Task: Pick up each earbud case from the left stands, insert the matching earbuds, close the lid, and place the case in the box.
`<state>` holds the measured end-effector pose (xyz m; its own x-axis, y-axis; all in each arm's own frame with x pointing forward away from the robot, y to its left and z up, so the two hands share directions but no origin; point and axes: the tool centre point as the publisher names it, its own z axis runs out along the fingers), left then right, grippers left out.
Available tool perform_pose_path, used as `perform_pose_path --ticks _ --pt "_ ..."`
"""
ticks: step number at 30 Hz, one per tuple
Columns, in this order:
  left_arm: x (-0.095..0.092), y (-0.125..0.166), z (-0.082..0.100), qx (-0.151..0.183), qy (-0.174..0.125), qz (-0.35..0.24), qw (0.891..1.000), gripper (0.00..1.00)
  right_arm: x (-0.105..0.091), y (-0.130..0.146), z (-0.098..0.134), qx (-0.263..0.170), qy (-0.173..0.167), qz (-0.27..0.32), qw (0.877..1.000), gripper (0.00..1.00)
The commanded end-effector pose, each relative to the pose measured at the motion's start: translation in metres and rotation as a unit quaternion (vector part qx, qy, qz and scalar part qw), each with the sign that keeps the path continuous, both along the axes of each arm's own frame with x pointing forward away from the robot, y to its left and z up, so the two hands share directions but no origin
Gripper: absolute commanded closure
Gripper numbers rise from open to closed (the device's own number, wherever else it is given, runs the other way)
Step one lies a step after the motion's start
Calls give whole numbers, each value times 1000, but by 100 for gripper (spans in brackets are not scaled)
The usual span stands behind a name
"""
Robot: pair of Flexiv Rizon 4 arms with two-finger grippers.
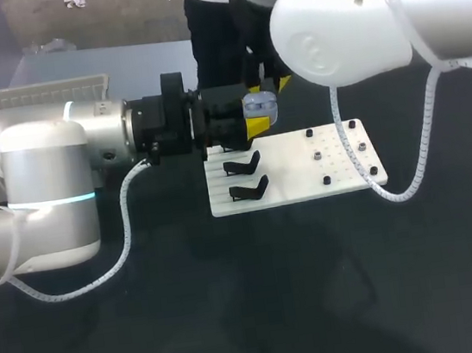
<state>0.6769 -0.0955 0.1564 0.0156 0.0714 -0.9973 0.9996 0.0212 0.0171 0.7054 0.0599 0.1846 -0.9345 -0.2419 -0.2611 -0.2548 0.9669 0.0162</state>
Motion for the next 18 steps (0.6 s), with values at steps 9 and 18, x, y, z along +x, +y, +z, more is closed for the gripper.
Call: perform_pose_path --ticks 9,18 --pt "-1 0 -1 -2 -2 2 1000 100 -17 -17 25 39 -53 -31 997 56" --pt "27 71 35 30 -56 58 996 100 -51 -34 51 77 -130 -45 987 0"
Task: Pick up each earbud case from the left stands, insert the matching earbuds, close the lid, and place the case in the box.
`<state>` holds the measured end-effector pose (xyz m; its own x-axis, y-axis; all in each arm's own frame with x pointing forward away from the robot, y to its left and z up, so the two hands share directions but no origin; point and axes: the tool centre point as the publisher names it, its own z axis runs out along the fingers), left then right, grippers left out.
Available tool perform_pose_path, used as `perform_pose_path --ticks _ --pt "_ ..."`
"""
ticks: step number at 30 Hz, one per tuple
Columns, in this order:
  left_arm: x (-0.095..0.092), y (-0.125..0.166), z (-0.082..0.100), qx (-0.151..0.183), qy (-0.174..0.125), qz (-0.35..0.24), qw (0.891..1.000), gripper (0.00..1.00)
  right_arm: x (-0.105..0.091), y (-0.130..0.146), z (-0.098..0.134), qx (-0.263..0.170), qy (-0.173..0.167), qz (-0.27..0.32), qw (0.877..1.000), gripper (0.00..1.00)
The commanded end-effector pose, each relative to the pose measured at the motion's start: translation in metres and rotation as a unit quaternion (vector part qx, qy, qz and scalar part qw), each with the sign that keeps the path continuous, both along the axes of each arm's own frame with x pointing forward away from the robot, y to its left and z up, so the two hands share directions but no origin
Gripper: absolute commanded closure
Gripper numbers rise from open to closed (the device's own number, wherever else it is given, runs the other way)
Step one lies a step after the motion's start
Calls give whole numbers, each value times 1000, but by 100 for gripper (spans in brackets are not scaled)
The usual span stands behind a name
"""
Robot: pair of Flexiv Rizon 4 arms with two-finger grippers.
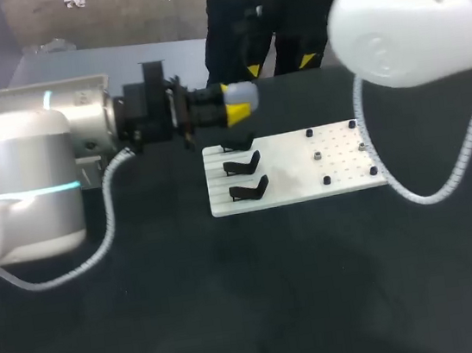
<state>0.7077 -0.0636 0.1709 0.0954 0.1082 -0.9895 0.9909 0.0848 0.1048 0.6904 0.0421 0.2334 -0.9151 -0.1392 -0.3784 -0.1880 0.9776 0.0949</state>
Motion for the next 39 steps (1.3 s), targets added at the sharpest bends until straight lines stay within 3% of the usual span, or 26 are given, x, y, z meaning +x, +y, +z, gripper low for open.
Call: perform_pose_path --ticks 1,8,17,25,37,39 --pt "0 50 25 13 -20 35 999 100 -40 -17 3 26 -85 -15 996 0" --pt "17 118 48 38 -59 99 993 100 -58 -14 -9 30 -73 -31 996 0" --pt "31 206 54 55 -92 193 975 100 -73 -1 -19 28 -57 -39 997 0" --pt "46 262 23 65 -100 276 954 100 -79 10 -24 27 -53 -46 997 0" --pt "70 299 -29 103 -78 337 933 100 -73 17 -39 20 -26 -42 999 0" --pt "76 307 -39 111 -63 346 929 100 -73 17 -41 19 -20 -41 999 0"
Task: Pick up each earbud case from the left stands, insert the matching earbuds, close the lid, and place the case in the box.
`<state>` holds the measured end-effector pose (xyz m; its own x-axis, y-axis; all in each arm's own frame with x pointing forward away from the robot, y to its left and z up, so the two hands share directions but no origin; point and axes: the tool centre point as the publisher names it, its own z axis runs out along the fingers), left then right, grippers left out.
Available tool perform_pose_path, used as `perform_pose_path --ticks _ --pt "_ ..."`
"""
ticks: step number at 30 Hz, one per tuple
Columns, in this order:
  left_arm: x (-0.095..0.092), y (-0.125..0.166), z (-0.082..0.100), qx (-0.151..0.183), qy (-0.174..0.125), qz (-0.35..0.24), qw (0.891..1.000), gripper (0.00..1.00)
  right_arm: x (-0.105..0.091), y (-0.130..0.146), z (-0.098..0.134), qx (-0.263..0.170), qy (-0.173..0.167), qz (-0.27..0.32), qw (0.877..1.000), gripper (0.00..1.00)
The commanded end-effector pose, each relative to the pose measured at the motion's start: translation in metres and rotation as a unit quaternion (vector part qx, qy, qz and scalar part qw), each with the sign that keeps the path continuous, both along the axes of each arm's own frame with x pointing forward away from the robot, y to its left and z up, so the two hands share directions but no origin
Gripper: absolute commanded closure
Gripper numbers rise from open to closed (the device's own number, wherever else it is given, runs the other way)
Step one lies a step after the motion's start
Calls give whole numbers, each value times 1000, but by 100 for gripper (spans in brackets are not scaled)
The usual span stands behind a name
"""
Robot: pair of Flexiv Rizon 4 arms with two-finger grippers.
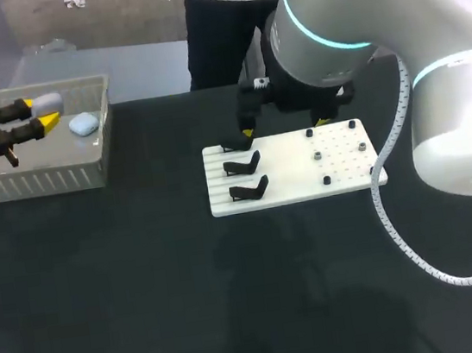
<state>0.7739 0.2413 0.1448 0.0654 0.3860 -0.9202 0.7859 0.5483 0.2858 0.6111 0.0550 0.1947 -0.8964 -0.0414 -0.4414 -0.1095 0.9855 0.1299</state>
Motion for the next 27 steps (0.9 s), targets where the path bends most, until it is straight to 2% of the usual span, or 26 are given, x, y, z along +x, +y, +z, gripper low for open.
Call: perform_pose_path --ticks 1,9,14,18,21,22,23,24,25,26,27 --pt "12 6 -17 3 -7 78 997 100 6 5 -4 -6 17 4 1000 0" --pt "26 18 -49 17 29 93 995 100 6 4 -13 -7 31 3 999 0" --pt "30 22 -70 16 50 107 993 100 4 6 -16 -7 40 2 999 0" --pt "35 25 -79 10 58 110 992 100 4 6 -18 -9 44 2 999 0" --pt "38 28 -84 9 63 111 992 91 4 6 -18 -10 45 2 999 0" --pt "38 28 -84 9 65 109 992 81 4 6 -18 -11 45 2 999 0" --pt "38 28 -84 9 65 109 992 64 4 7 -18 -11 44 2 999 0" --pt "38 27 -83 6 62 109 992 56 5 7 -18 -11 43 3 999 0" --pt "38 27 -81 7 61 107 992 28 5 7 -18 -11 42 3 999 0" --pt "38 26 -80 6 60 106 993 7 5 7 -17 -10 40 4 999 0" --pt "37 25 -78 5 58 105 993 0 5 7 -17 -10 40 4 999 0"
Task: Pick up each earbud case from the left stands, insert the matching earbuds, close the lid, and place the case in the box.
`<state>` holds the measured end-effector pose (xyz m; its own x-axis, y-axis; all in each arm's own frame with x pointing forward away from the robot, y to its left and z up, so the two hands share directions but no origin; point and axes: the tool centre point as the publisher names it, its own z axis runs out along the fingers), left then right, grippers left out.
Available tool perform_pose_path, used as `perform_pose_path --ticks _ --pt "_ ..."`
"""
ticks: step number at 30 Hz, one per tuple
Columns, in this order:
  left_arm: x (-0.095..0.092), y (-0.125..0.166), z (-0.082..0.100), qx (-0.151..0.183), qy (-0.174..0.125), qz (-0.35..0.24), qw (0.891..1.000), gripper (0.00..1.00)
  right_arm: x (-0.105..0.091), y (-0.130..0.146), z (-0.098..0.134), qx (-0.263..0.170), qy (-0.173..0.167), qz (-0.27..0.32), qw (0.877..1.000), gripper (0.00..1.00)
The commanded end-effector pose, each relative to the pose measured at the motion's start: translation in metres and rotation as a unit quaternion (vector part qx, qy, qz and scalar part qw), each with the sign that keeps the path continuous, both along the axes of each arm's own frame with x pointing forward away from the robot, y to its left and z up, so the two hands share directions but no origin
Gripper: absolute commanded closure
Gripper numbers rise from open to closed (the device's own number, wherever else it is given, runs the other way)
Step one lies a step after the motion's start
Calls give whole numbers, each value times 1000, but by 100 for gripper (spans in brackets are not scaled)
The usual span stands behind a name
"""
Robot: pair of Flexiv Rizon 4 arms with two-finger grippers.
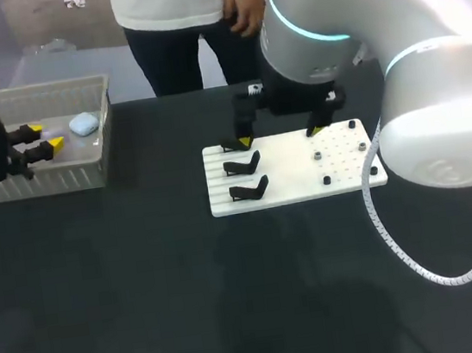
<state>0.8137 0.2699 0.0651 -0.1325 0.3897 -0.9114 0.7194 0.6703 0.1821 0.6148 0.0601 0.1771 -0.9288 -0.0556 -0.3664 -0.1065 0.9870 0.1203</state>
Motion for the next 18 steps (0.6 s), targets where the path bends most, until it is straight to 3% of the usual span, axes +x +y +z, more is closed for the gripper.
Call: perform_pose_path --ticks 1,6,11,18 --pt "-3 -4 5 4 -16 20 1000 0 2 1 1 -1 -3 2 1000 0" --pt "-11 -5 18 -2 -30 23 999 0 2 -2 9 21 -32 18 999 0" --pt "-36 -28 35 -5 -35 -3 999 0 -2 -10 20 39 -84 50 994 0" --pt "-72 -58 50 -12 1 -18 1000 0 -10 -24 25 69 -130 115 982 0"
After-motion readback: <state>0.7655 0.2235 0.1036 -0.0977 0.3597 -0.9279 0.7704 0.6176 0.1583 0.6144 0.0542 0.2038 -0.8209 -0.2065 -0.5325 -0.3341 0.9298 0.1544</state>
